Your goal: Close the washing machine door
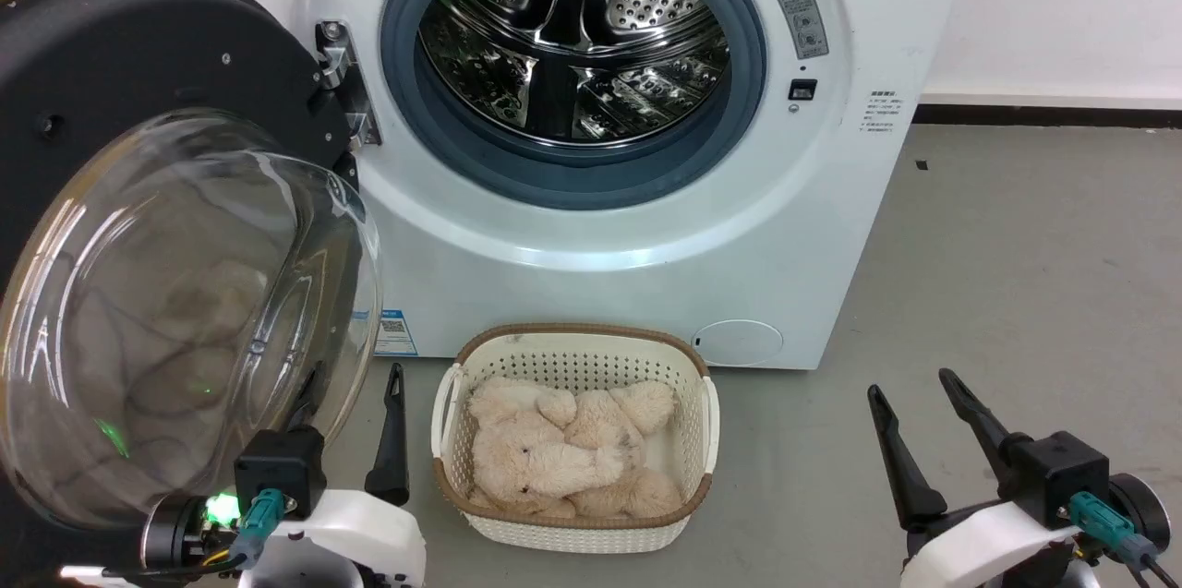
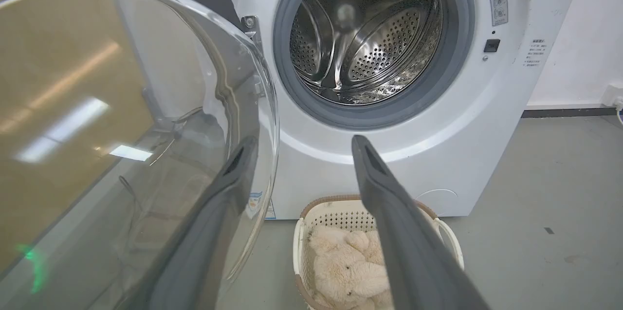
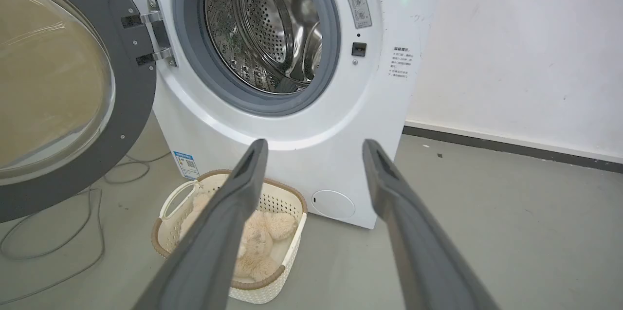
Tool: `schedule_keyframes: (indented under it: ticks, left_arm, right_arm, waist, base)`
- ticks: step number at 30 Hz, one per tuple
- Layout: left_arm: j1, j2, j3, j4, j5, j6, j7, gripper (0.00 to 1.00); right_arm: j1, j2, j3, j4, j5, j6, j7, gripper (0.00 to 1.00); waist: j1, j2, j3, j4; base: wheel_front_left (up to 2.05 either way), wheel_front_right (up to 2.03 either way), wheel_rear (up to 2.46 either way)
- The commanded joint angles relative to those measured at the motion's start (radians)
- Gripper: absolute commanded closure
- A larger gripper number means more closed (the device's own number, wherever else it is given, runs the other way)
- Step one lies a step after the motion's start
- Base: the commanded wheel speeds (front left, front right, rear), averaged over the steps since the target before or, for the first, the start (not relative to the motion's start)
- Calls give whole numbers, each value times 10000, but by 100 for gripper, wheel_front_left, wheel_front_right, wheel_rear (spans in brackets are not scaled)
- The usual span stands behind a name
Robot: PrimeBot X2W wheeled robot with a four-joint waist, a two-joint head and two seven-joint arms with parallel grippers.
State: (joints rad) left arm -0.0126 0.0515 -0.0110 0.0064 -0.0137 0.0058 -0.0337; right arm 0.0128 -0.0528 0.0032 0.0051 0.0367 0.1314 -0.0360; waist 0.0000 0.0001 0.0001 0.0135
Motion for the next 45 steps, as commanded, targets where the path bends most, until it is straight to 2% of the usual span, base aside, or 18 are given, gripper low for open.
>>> schedule_keyframes:
  ticks: [1, 17, 45]
  left_arm:
    - [112, -2, 5, -20, -104, 28, -112, 0]
    - [210, -4, -16, -22, -243, 43, -426, 0]
    - [452, -7, -16, -17, -442, -13, -1012, 0]
  right_arm:
    - [55, 4, 20, -30, 126, -1, -93, 0]
    - [111, 8, 120, -43, 409, -2, -406, 0]
    - [294, 13, 401, 18, 860, -4, -991, 0]
  waist:
    - [0, -1, -3, 36]
    - [0, -1, -19, 615]
    - [0, -1, -142, 2329]
  base:
    - [0, 0, 0]
    - [0, 0, 0]
    - [0, 0, 0]
